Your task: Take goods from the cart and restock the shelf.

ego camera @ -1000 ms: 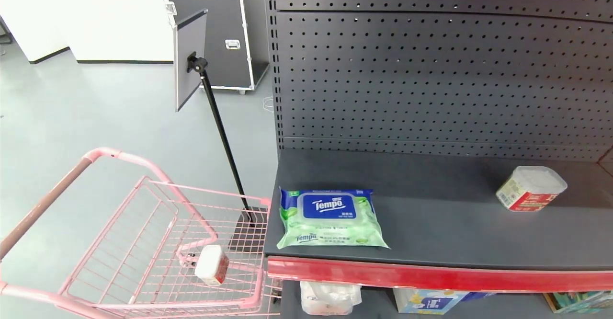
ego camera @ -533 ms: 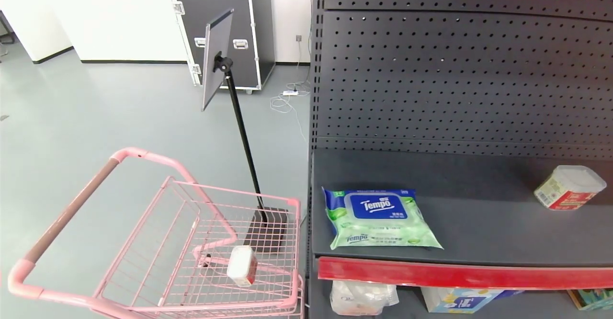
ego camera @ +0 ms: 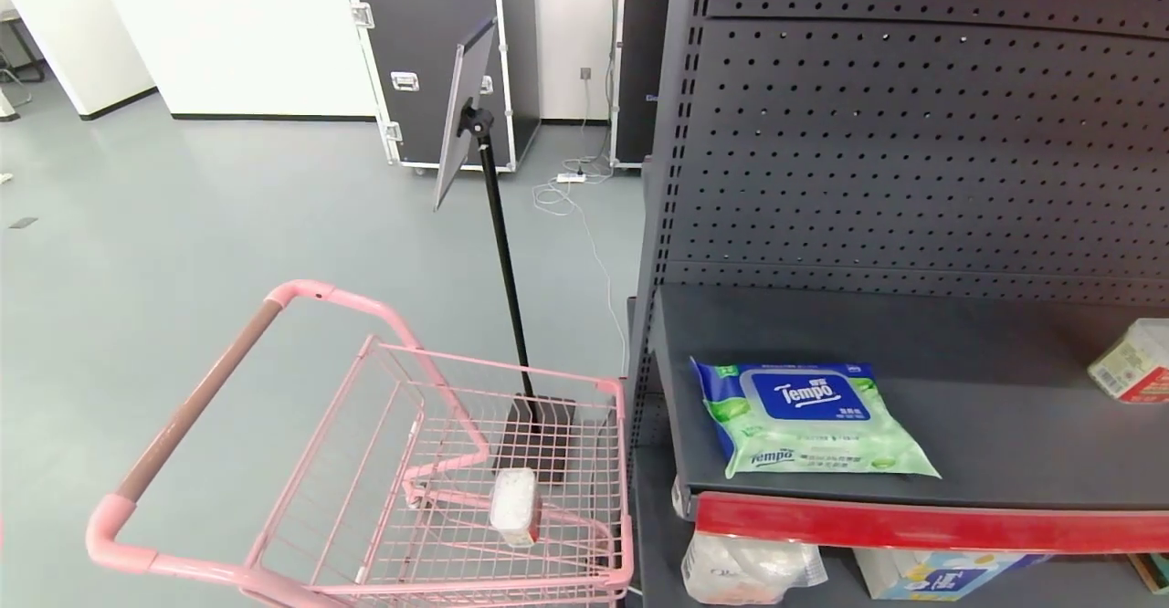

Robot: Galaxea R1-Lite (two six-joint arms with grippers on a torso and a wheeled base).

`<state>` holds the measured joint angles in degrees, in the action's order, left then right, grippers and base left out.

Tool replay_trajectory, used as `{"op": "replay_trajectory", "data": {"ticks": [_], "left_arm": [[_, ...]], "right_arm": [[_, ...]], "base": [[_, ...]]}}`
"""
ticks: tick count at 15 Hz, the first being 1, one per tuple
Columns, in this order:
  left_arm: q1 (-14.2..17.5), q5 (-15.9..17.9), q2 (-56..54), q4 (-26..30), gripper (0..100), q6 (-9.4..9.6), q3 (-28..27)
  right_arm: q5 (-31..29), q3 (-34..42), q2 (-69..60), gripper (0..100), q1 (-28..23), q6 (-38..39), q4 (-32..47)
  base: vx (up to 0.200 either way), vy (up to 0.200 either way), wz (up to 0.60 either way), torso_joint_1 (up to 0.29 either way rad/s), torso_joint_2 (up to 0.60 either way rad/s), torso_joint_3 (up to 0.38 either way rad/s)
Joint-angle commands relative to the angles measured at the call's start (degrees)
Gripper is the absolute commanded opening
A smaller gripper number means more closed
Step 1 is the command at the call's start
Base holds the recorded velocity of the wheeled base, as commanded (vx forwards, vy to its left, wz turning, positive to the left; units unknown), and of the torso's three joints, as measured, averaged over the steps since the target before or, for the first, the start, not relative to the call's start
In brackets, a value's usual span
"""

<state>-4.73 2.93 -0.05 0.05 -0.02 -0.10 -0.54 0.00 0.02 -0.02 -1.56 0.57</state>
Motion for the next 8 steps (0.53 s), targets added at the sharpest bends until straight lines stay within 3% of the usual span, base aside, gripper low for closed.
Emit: {"op": "replay_trajectory", "data": {"ticks": [1,8], "left_arm": [[-0.1,0.0,0.0,0.0,100,0.02,0.0],[-0.1,0.0,0.0,0.0,100,0.02,0.0]], "right_arm": [[0.0,0.0,0.0,100,-0.2,0.0,0.0],[0.0,0.0,0.0,100,-0.2,0.0,0.0]], "base": [[0.0,0.0,0.0,-0.11,0.24,0.144],[0.0,0.0,0.0,-0.123,0.29,0.16]]}}
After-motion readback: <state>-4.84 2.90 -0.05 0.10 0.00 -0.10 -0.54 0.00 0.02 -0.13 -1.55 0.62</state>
